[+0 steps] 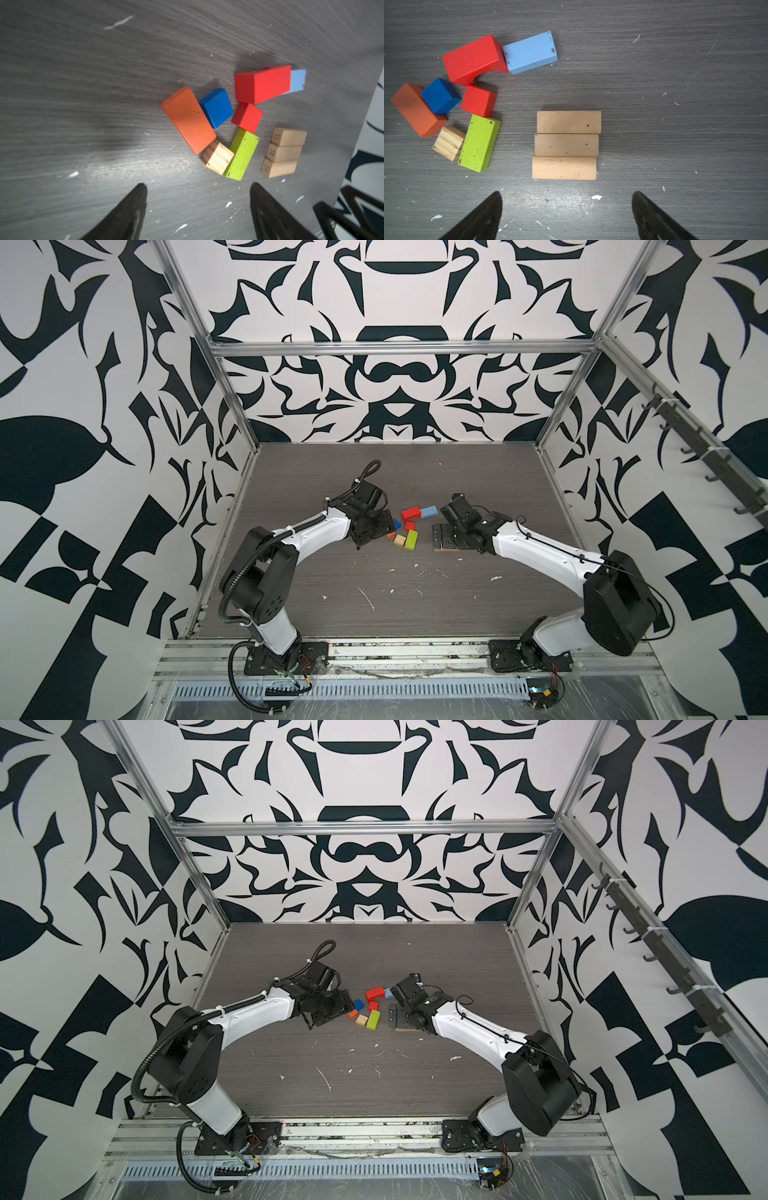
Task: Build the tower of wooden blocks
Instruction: 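Open and lift the right gripper while the left gripper reaches toward the blocks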
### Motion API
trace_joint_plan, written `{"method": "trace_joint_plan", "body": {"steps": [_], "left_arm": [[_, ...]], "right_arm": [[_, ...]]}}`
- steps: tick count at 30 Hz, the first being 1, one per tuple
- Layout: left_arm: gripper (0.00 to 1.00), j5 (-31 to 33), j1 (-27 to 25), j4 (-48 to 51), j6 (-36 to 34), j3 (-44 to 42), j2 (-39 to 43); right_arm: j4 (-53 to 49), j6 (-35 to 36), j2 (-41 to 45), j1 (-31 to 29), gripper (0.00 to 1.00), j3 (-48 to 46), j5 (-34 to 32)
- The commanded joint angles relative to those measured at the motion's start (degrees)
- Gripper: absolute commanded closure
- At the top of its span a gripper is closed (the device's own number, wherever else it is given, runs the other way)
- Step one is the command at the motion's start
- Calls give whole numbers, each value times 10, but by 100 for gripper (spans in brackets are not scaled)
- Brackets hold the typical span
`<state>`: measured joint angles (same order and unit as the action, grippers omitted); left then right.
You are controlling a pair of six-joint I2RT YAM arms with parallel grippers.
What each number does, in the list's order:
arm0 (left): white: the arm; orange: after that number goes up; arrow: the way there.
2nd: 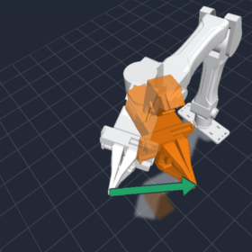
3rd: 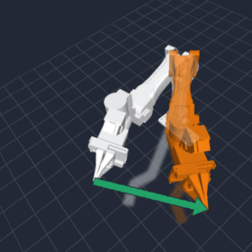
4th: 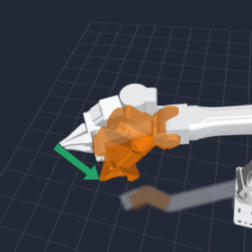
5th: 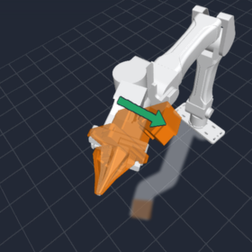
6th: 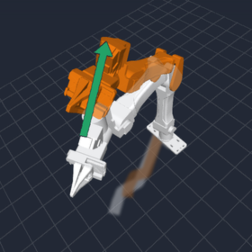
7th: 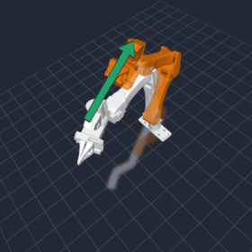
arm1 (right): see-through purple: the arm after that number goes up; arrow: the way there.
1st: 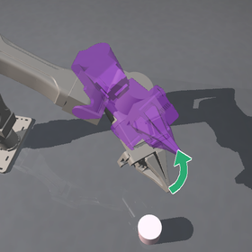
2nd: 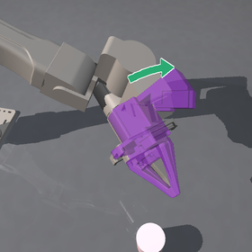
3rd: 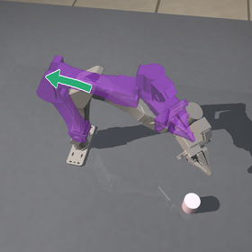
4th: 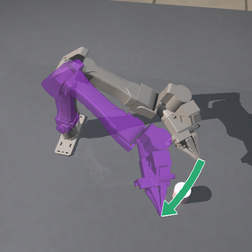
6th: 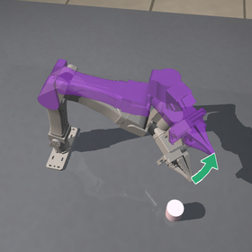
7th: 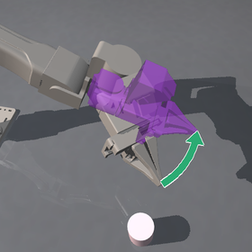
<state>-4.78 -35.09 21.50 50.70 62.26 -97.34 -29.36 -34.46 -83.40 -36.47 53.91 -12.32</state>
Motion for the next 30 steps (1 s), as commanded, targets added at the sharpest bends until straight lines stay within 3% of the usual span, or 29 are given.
{"method": "trace_joint_plan", "body": {"steps": [1,13,30], "left_arm": [[23,32,-4,26,58,15,-18],[29,50,-23,23,89,31,-52],[33,69,-30,58,78,95,-127]], "right_arm": [[-11,0,12,-1,1,-6,-25],[-1,3,7,0,0,-17,-24],[-2,3,23,4,0,-38,-33]]}}
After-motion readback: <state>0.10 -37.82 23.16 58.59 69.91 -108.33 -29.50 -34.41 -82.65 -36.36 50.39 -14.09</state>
